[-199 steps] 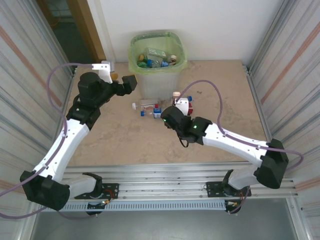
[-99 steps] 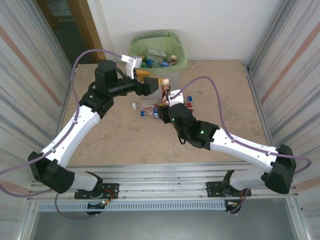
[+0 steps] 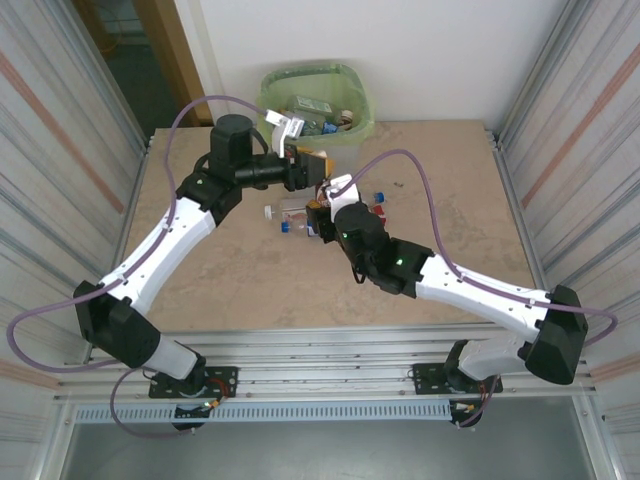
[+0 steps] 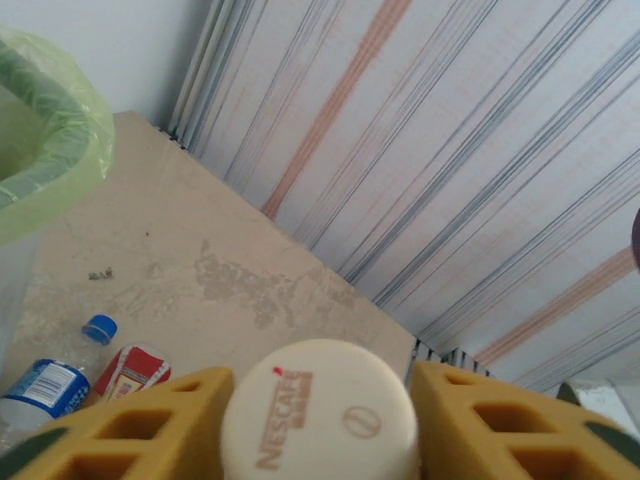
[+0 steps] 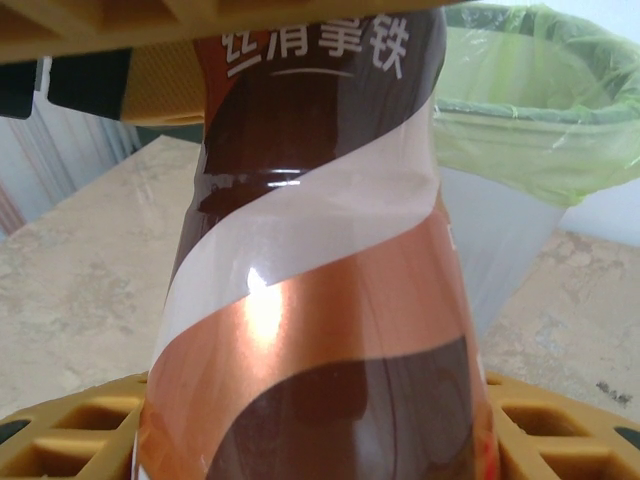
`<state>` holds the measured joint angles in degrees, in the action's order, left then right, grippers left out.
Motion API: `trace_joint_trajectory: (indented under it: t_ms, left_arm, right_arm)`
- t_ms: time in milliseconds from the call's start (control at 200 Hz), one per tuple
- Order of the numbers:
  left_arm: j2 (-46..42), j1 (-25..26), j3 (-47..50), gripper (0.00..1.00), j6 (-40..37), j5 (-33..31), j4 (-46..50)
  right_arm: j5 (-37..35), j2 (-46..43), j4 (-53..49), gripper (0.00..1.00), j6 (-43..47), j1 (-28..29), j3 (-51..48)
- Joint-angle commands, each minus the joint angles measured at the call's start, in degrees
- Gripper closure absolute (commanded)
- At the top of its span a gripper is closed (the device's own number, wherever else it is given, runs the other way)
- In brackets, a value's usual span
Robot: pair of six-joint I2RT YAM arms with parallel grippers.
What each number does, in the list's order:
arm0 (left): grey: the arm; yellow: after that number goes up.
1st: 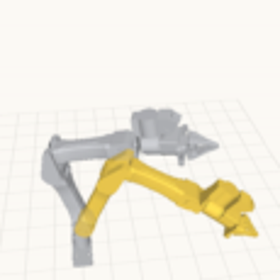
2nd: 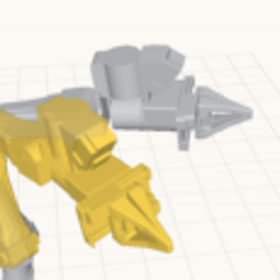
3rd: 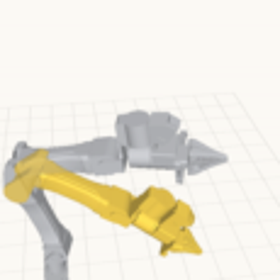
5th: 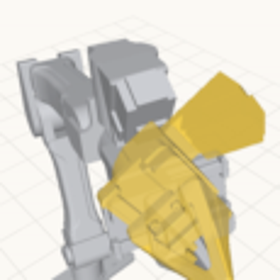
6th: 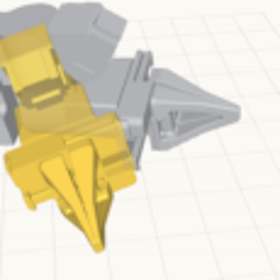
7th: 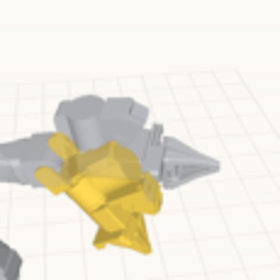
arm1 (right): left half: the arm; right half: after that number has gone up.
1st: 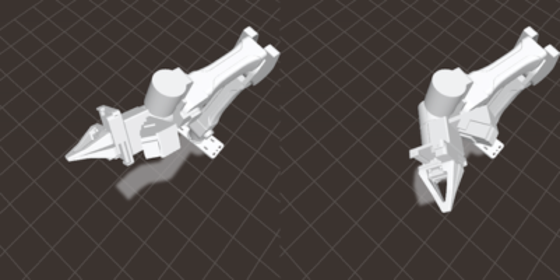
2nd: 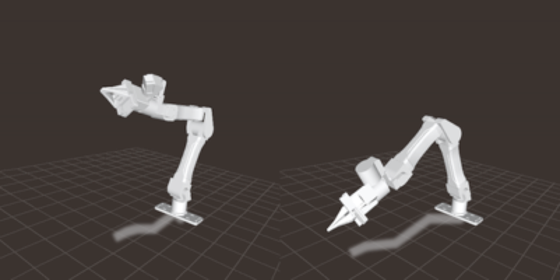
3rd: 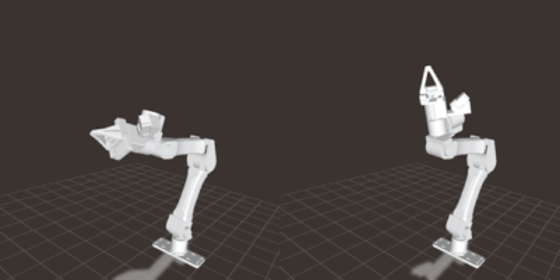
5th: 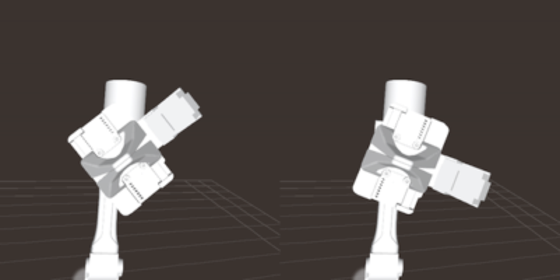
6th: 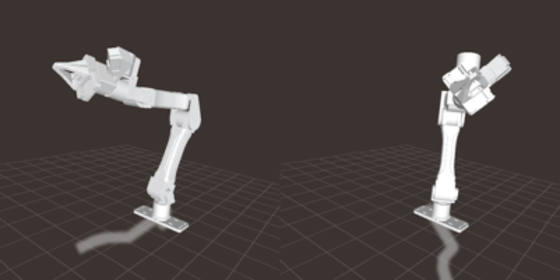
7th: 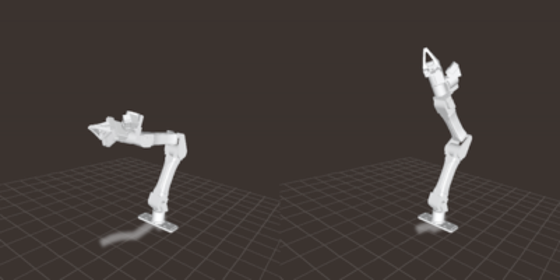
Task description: Put the plastic bottles in the bin
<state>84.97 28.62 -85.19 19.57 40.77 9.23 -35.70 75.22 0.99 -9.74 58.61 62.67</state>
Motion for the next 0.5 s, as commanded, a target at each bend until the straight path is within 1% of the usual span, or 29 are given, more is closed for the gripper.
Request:
trace_joint_trajectory:
  t_ms: [0,70,140,165,255,306,341,406,436,496]
  left_arm:
    - [0.1,0.1,-2.2,0.64,-0.9,1.7,0.5]
    - [0.2,0.1,-2.5,0.74,-1.3,1.5,0.8]
    - [0.3,0.1,-3.2,0.80,-2.2,0.7,1.6]
    - [0.2,0.0,-3.4,0.82,-2.6,0.0,1.7]
    - [0.2,-0.1,-5.2,0.84,-4.6,-2.4,2.8]
    - [0.5,-0.6,-6.9,0.84,-5.8,-3.7,3.6]
    - [0.8,-1.0,-8.3,0.85,-6.6,-4.6,4.3]
    - [1.8,-2.1,-11.8,0.86,-8.3,-6.8,5.8]
    - [2.3,-2.6,-13.7,0.87,-9.1,-8.2,6.7]
    - [3.4,-3.4,-17.3,0.87,-11.2,-11.4,8.0]
  right_arm:
    - [0.2,0.3,3.0,0.69,2.3,0.2,2.6]
    - [0.4,0.5,3.1,0.66,2.2,-0.1,2.9]
    - [0.4,0.7,2.9,0.56,2.0,-0.3,3.0]
    - [0.4,0.6,2.7,0.50,1.9,-0.3,2.9]
    - [-0.3,0.3,1.7,0.23,1.2,-0.3,2.9]
    - [-1.0,-0.1,1.1,0.12,0.8,-0.3,2.8]
    - [-1.3,-0.4,0.6,0.07,0.4,-0.4,2.5]
    - [-1.9,-1.8,0.2,0.00,-0.4,-0.3,1.7]
    - [-2.1,-2.5,0.1,0.02,-0.8,-0.3,1.1]
    - [-2.5,-4.0,-0.3,0.02,-1.8,-0.3,0.0]
